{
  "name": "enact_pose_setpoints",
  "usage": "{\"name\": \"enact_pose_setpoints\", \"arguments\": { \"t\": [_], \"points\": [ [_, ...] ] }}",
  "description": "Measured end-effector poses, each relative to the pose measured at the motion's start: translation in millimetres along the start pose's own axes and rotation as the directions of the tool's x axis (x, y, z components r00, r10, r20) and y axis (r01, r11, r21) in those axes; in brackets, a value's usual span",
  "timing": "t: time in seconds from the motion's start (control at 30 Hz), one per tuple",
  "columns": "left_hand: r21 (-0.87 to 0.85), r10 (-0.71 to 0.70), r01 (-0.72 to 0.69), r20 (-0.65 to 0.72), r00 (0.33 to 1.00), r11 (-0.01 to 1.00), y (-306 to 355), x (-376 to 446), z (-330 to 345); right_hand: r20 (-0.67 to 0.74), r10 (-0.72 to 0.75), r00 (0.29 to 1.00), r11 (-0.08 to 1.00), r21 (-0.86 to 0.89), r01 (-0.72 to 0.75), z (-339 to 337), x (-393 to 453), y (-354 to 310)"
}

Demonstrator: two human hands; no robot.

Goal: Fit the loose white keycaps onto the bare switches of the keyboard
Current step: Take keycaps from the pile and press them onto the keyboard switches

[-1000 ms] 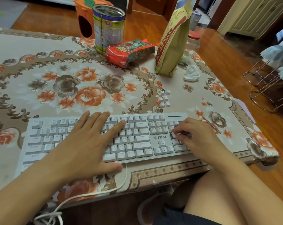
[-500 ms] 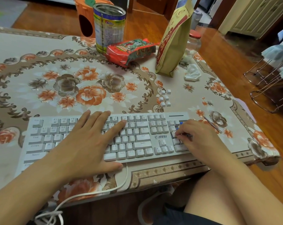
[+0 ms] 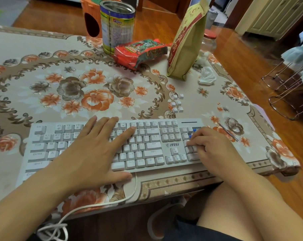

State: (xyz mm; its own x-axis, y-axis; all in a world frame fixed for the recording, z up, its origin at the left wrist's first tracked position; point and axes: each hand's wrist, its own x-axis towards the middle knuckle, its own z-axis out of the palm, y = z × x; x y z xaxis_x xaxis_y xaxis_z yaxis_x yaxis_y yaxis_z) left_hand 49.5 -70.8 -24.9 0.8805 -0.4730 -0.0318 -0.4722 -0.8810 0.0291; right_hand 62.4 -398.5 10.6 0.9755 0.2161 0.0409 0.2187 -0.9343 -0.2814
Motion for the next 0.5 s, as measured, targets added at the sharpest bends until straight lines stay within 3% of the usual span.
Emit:
{"name": "enact_pose_setpoints", "arguments": {
  "t": [0.2,0.5],
  "points": [
    [0.016,-0.001,0.001,0.005,1.000,1.000,0.1,0.8,-0.2,0.034,0.034,0.999,0.999,-0.022,-0.033,5.2,6.9,-7.5],
    [-0.015,0.006,-0.007,-0.006,1.000,1.000,-0.4,0.4,0.4,0.023,-0.027,0.999,0.999,-0.043,0.028,1.8,-2.9,-5.9]
  ]
}}
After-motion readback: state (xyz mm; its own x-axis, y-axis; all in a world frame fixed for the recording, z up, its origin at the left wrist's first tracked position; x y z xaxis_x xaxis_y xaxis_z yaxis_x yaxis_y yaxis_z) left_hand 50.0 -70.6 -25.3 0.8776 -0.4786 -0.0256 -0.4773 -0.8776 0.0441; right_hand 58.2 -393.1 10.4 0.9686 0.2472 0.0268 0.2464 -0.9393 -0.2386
